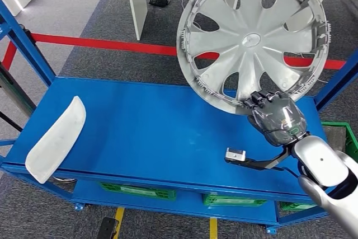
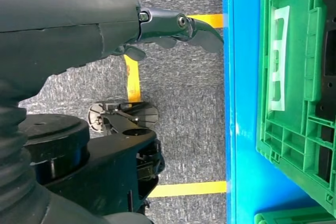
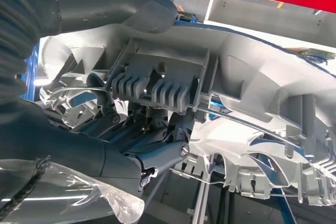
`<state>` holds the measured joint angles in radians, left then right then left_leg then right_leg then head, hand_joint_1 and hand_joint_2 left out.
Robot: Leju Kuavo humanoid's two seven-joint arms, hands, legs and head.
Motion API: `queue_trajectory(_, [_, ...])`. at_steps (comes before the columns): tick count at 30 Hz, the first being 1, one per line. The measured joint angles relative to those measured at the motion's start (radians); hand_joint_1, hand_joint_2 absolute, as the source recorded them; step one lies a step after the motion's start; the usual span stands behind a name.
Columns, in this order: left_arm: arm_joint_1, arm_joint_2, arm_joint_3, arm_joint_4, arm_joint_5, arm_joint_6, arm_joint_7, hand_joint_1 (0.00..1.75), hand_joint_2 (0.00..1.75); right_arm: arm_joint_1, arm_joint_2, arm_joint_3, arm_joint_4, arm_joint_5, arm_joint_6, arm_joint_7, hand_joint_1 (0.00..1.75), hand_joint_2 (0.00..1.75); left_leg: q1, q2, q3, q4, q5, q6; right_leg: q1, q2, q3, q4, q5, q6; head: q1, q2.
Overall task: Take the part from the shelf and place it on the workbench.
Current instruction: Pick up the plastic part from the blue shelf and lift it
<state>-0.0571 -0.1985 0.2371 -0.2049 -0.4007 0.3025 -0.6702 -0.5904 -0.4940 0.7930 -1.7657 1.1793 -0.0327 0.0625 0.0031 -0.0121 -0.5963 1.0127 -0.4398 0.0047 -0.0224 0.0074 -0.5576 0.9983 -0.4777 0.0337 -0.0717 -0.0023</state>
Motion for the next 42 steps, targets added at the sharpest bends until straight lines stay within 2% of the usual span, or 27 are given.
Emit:
queue_trajectory(17, [0.0,0.0,0.013,0.0,0.001,0.004,0.006,0.0,1.75,0.022,0.0,0.0,-0.004,0.009,-0.015,0.012,1.75,1.75,0.0,0.0,0.0,0.0,0.0,0.0,0.0,0.0,0.0,0.0,0.0,0.0,0.0,0.0])
queue_trajectory(29, [0.001,0.005,0.033,0.0,0.014,0.04,0.044,0.0,1.75,0.133,-0.008,-0.003,-0.053,0.086,-0.062,0.034,1.75,1.75,0.0,0.0,0.0,0.0,0.0,0.0,0.0,0.0,-0.001,0.0,0.0,0.0,0.0,0.0])
queue_trajectory(42, [0.001,0.006,0.045,0.0,0.014,0.043,0.059,0.0,1.75,0.157,-0.016,-0.005,-0.083,0.094,-0.067,0.033,1.75,1.75,0.0,0.0,0.0,0.0,0.0,0.0,0.0,0.0,0.0,0.0,0.0,0.0,0.0,0.0])
